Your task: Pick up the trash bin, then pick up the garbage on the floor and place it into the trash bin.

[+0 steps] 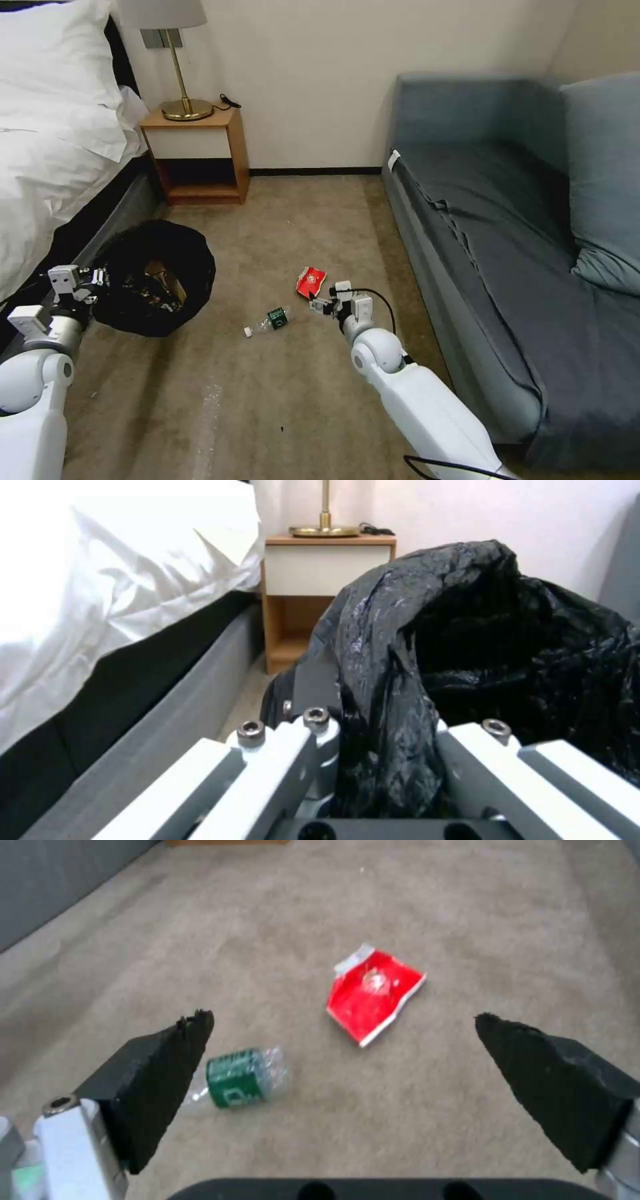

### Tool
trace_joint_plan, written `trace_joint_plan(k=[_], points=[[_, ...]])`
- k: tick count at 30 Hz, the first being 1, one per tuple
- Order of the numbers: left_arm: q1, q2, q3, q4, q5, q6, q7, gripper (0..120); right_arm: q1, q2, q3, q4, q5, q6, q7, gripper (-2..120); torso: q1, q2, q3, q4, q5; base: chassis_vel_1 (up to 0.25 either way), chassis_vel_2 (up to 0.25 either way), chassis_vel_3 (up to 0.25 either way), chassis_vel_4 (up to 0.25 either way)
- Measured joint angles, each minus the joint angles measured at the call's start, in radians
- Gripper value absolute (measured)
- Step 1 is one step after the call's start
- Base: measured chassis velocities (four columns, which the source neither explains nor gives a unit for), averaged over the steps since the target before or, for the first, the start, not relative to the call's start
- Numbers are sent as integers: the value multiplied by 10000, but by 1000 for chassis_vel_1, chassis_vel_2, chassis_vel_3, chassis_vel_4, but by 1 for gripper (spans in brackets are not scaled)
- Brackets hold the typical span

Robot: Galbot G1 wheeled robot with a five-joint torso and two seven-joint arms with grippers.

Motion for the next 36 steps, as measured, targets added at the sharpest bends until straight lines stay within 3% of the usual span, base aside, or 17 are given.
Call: trace_joint_plan(k=[18, 30, 36], points=[[446, -99, -337, 52, -310, -377, 116, 5, -935, 307, 323, -554, -638, 700, -764, 100, 0, 0, 0, 0, -1, 0, 0, 0, 0], [547, 49, -397, 249, -419, -560, 198, 5, -1120, 575, 565, -945, -1013, 1009, -983, 100, 0, 0, 0, -1, 0, 0, 0, 0, 0], [607, 179, -407, 119, -967, -369, 222, 5, -1083, 637, 656, -1075, -1036, 1051, -972, 100, -1, 0, 0, -1, 1, 0, 0, 0, 0]])
